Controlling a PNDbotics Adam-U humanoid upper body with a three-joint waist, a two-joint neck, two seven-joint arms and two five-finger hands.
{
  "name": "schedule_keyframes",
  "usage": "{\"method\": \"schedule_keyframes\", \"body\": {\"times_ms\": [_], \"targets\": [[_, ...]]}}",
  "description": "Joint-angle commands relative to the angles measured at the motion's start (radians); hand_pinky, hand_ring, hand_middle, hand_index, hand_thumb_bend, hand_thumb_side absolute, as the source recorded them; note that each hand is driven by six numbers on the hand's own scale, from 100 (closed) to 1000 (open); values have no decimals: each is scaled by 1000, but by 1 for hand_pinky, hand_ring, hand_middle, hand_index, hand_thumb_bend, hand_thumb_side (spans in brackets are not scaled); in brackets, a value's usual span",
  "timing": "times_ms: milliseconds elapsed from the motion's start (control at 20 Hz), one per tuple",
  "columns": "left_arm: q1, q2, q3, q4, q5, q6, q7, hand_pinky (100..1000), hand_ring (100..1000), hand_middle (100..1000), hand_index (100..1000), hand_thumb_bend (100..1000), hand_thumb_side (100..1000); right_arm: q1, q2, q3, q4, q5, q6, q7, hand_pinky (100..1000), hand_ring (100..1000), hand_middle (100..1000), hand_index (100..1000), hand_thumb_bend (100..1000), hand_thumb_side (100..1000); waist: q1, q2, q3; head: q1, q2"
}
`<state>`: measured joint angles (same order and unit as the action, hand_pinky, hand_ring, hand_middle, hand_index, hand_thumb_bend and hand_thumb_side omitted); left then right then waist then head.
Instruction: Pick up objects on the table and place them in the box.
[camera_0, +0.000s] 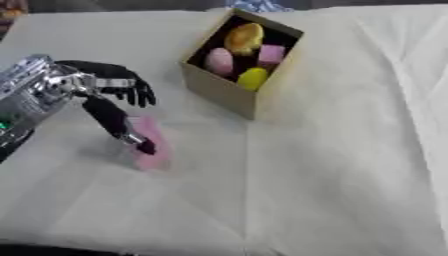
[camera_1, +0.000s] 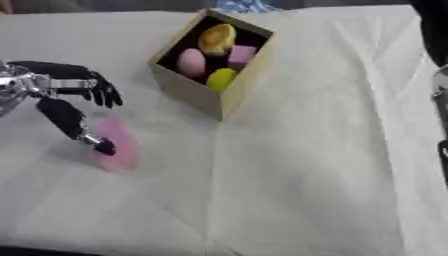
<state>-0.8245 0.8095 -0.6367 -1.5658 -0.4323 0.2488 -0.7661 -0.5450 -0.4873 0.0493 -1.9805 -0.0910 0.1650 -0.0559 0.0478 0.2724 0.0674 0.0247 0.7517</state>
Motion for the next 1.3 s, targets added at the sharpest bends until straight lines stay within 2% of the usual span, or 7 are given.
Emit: {"method": "schedule_keyframes", "body": {"times_ms": [50, 650, 800, 850, 1050, 1100, 1300], "targets": [[-8, 21, 9, -1, -30, -3, -5, 781, 756, 698, 858, 818, 586, -11, -9, -9, -20, -5, -2, -4, 906, 867, 595, 705, 100, 618, -1, -15, 1, 5, -8], [17, -10, 18, 94, -78, -51, -37, 748, 725, 711, 870, 773, 519, -16, -9, -12, -20, -9, -3, -11, 906, 867, 593, 703, 100, 619, -16, -5, 0, 11, -20], [16, -24, 23, 109, -46, -35, -17, 702, 634, 620, 839, 732, 496, -17, -9, -13, -20, -11, -2, -13, 906, 867, 593, 703, 100, 620, -21, -1, -2, 11, -22], [15, -28, 23, 111, -38, -30, -6, 687, 612, 597, 819, 679, 505, -17, -10, -13, -20, -11, -1, -14, 906, 867, 593, 703, 100, 620, -22, 0, -2, 12, -23], [13, -38, 22, 108, -9, -6, 57, 658, 575, 554, 767, 608, 479, -19, -11, -15, -20, -12, -1, -17, 906, 867, 592, 703, 100, 620, -26, 4, -3, 12, -21], [14, -39, 21, 107, -4, 0, 73, 647, 563, 542, 750, 531, 442, -19, -11, -15, -20, -12, -1, -17, 906, 867, 592, 703, 100, 620, -27, 4, -3, 12, -21], [18, -31, 25, 81, 9, 16, 116, 633, 550, 530, 710, 358, 322, -19, -13, -16, -20, -12, -2, -18, 906, 867, 593, 703, 100, 619, -27, 4, -3, 12, -19]]}}
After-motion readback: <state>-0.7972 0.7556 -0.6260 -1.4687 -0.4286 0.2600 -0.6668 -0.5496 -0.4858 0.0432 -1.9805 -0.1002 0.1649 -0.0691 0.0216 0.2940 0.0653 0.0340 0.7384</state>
